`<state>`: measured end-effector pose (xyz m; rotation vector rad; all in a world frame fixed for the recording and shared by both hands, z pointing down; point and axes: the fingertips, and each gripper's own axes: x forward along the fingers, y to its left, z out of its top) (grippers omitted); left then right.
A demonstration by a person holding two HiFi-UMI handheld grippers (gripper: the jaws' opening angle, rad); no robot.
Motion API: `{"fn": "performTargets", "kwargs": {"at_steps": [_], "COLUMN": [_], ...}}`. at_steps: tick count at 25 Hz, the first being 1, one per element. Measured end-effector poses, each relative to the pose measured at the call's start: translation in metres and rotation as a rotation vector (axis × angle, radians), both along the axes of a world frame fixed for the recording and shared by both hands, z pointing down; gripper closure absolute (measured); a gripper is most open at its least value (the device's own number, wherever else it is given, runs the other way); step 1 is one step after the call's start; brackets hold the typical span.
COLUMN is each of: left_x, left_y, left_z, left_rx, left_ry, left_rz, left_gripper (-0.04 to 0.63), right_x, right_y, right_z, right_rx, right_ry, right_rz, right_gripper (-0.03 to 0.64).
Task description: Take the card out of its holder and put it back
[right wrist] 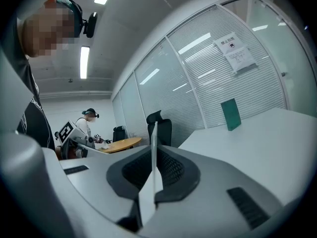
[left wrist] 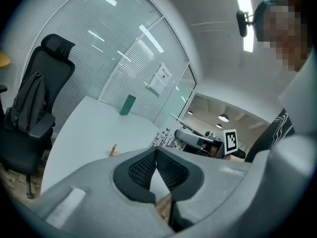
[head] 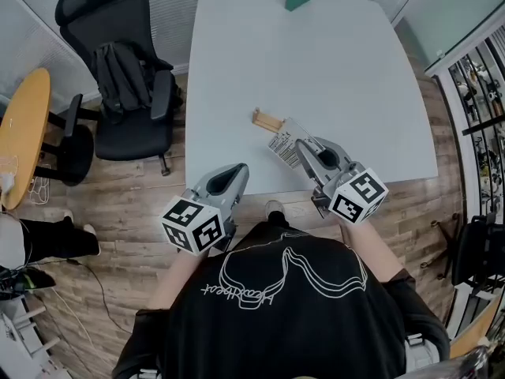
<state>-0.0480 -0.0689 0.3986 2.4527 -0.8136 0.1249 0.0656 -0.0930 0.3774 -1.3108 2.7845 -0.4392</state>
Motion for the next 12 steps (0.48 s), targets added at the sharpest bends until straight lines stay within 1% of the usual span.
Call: {"fn": "performTargets", "kwargs": {"at_steps": [3, 6, 12], "left_x": [0.002, 0.01, 0.017], "left_y": [-0.003, -0.031, -0.053], "left_z": [0.001, -0.001, 0.007], "left_rx": [-0.007, -0.027, -0.059], "left_ry": [0.003, -0.005, -0.019], "left_rz": [-0.009, -0.029, -0.055], "left_gripper": [0.583, 0.581, 0.583], "right_x": [0.002, 0.013, 0.02], "right_y": [-0.007, -0.04, -0.075], "right_z": [0.001, -0.001, 0.004], "right_rx": [0.013, 0.007, 0.021], "right_ry": [-0.003, -0.005, 0.045], "right_rz": [-0.017, -0.034, -0.071], "right_gripper": [0.594, 0.594, 0.594]}}
